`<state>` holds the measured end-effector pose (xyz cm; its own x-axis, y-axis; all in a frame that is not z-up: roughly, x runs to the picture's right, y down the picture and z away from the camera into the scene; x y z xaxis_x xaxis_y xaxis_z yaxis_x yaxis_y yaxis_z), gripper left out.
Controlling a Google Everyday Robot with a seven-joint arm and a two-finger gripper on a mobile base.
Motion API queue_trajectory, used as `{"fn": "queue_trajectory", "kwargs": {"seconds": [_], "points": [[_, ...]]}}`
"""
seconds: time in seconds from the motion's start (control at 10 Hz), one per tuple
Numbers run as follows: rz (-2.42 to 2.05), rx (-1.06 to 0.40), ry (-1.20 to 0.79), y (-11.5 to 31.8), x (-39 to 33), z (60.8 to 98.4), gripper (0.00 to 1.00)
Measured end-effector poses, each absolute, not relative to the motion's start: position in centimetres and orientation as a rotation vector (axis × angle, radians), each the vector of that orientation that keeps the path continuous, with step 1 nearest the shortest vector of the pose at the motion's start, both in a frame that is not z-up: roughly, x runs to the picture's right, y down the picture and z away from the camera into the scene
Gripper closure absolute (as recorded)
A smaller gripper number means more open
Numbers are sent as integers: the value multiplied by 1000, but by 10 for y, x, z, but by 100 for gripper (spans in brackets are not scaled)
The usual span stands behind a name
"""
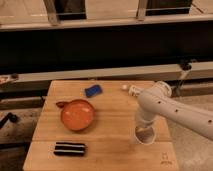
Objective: Place the ceramic cup in the ceramic bowl
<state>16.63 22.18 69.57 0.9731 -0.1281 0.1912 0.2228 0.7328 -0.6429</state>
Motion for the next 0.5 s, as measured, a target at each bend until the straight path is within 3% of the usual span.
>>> {"fn": "queue_trajectory", "kwargs": {"seconds": [0.5], "points": [[-241,-701,-113,173,137,687,99]]}}
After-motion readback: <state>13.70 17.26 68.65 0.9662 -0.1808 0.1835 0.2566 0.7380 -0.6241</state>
